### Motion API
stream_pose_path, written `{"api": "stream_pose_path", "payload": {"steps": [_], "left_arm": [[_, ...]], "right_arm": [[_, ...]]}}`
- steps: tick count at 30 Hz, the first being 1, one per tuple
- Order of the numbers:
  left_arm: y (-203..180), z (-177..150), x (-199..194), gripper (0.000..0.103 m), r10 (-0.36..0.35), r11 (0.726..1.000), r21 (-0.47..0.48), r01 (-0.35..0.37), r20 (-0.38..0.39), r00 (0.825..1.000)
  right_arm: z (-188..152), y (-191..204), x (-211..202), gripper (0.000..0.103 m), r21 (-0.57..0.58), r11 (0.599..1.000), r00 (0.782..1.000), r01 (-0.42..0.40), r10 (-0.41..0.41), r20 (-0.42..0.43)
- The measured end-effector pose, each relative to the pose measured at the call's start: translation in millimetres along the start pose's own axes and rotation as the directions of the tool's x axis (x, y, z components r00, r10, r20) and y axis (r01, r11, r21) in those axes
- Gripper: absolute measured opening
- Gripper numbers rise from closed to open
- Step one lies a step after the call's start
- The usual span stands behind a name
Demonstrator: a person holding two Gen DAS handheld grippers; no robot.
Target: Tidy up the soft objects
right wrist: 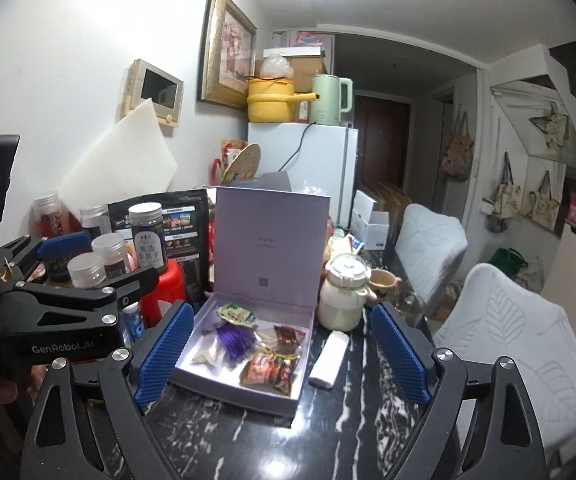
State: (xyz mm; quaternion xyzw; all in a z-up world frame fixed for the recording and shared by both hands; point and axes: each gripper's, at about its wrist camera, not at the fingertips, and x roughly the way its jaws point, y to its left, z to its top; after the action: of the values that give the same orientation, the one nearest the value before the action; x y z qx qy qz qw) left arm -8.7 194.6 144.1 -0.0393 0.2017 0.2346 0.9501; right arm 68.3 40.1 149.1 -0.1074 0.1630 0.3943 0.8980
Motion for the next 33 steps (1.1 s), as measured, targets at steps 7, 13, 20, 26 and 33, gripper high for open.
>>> {"api": "stream_pose_path", "payload": {"steps": [7, 13, 20, 26, 33], "left_arm": [[0, -29, -19, 0.103, 0.028, 1.0, -0.001, -0.028, 0.018, 0.999], [1, -49, -21, 0.103, 0.024, 1.0, -0.007, -0.024, -0.009, 1.0], [-5, -73, -14, 0.103, 0.022, 1.0, 0.016, -0.021, -0.062, 0.998], [-13, -87, -7, 0.103, -0.006, 1.0, 0.019, 0.008, -0.092, 0.996], [-23, -91, -6, 0.103, -0.018, 0.999, 0.032, 0.021, -0.105, 0.994]], "right_arm": [[-23, 8, -15, 0.092, 0.018, 0.999, 0.999, 0.038, -0.038, -0.007], [-43, 11, -15, 0.092, 0.054, 0.998, 0.999, 0.031, -0.029, -0.041], [-68, 11, -10, 0.092, 0.085, 0.996, 0.996, 0.031, -0.023, -0.09], [-81, 9, -7, 0.092, 0.094, 0.994, 0.993, 0.048, -0.037, -0.112], [-88, 3, -8, 0.092, 0.098, 0.993, 0.99, 0.06, -0.047, -0.13]]}}
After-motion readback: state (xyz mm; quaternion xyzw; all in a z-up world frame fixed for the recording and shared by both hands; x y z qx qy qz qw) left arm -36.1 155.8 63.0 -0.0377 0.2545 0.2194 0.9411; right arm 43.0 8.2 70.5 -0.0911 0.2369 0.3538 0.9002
